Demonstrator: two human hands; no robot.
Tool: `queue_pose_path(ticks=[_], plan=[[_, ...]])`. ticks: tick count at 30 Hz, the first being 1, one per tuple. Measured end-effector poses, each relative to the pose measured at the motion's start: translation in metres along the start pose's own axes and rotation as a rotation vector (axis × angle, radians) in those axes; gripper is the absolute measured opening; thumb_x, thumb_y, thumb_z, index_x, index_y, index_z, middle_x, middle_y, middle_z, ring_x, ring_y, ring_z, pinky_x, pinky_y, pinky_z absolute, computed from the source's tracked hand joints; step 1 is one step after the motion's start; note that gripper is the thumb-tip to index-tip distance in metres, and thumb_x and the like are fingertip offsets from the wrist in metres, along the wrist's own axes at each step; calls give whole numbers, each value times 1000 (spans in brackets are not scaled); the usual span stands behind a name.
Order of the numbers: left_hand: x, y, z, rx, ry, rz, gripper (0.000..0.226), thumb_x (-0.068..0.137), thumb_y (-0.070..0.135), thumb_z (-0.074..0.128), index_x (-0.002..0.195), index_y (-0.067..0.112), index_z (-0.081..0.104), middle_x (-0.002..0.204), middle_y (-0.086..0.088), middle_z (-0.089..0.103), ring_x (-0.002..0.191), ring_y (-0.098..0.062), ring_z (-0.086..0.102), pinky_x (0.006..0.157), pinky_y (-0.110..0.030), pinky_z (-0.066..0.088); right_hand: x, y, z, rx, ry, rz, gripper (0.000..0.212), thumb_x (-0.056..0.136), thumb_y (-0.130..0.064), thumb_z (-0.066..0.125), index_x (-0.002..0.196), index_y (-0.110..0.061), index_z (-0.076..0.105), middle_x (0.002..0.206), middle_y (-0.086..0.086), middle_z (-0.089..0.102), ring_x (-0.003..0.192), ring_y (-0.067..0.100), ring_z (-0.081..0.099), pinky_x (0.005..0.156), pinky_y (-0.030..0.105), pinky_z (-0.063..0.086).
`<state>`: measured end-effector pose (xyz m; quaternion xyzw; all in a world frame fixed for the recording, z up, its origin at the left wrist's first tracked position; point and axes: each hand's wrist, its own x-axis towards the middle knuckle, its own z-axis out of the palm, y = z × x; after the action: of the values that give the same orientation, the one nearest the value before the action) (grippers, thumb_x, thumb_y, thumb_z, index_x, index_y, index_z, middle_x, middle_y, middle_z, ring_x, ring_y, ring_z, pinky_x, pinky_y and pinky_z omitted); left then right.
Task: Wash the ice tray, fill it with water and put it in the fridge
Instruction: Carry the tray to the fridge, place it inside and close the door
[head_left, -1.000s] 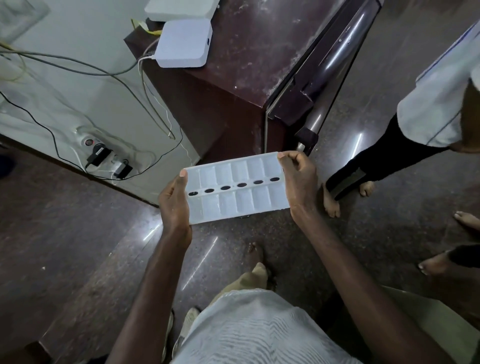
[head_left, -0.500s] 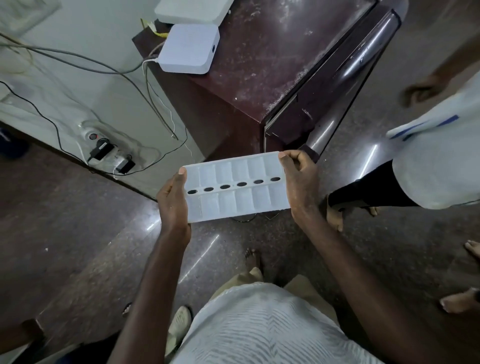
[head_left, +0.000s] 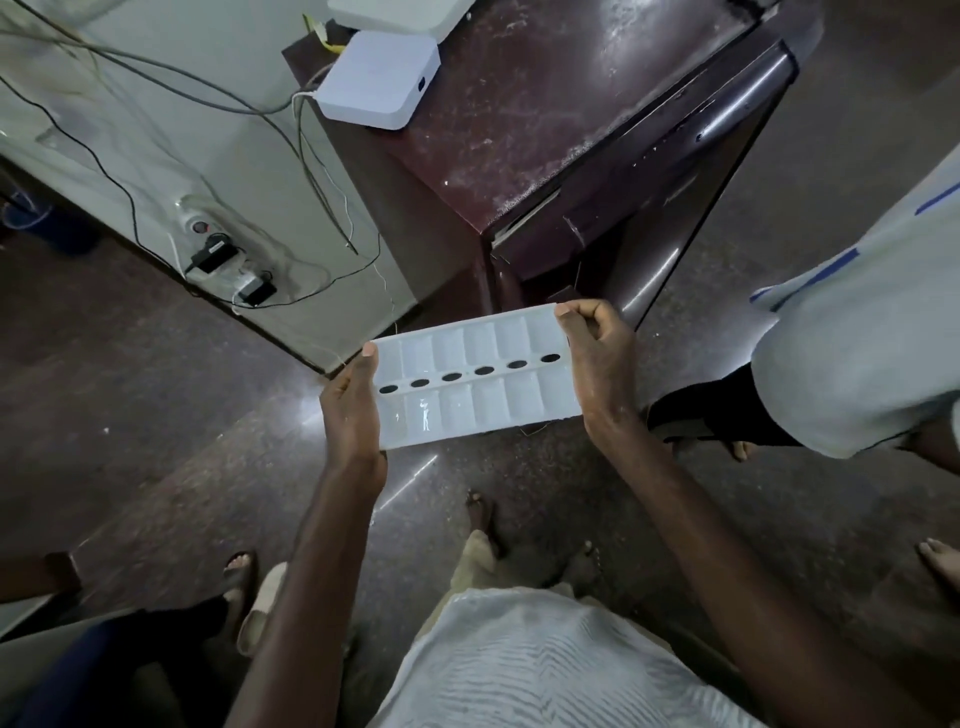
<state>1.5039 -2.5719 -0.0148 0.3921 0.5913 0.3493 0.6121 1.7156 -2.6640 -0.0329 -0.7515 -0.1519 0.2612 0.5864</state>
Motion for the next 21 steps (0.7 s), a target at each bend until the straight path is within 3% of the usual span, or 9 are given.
queue_pose_path(ticks=[5, 10, 13, 18, 21], plan=[[-18, -12, 3, -40, 32, 13, 36, 104, 37, 62, 114, 4, 73, 97, -9, 77, 83, -24, 75, 66, -37, 63, -1, 4, -12, -8, -53, 0, 14, 96, -33, 65, 102, -22, 71, 93, -6, 74, 85, 12, 70, 70, 30, 59], [-31, -19, -2, -55, 72, 35, 26, 103, 37, 62, 105, 14, 76, 99, -7, 78, 86, -26, 75, 67, -37, 62, -5, 5, -17, -41, -106, -22, 15, 98, -33, 64, 103, -20, 71, 93, -6, 74, 79, 4, 67, 66, 24, 55], [-36, -20, -5, -67, 93, 35, 26, 103, 37, 63, 105, 15, 76, 100, -8, 78, 87, -27, 76, 68, -39, 62, -3, 0, -21, -56, -177, -51, 18, 99, -35, 63, 101, -19, 71, 90, -2, 74, 76, 9, 69, 67, 30, 59], [-48, -20, -7, -85, 137, 36, 24, 103, 37, 63, 102, 17, 76, 91, -3, 79, 80, -23, 76, 62, -35, 60, 8, -13, -29, -67, -313, -82, 26, 102, -38, 61, 102, -14, 70, 64, -1, 62, 50, 10, 57, 43, 25, 46], [-51, -18, -8, -92, 154, 49, 23, 103, 37, 63, 94, 21, 76, 85, 1, 78, 74, -19, 76, 57, -32, 58, 16, -18, -28, -56, -344, -99, 27, 101, -40, 61, 101, -16, 71, 64, 1, 61, 49, 13, 54, 42, 27, 44]])
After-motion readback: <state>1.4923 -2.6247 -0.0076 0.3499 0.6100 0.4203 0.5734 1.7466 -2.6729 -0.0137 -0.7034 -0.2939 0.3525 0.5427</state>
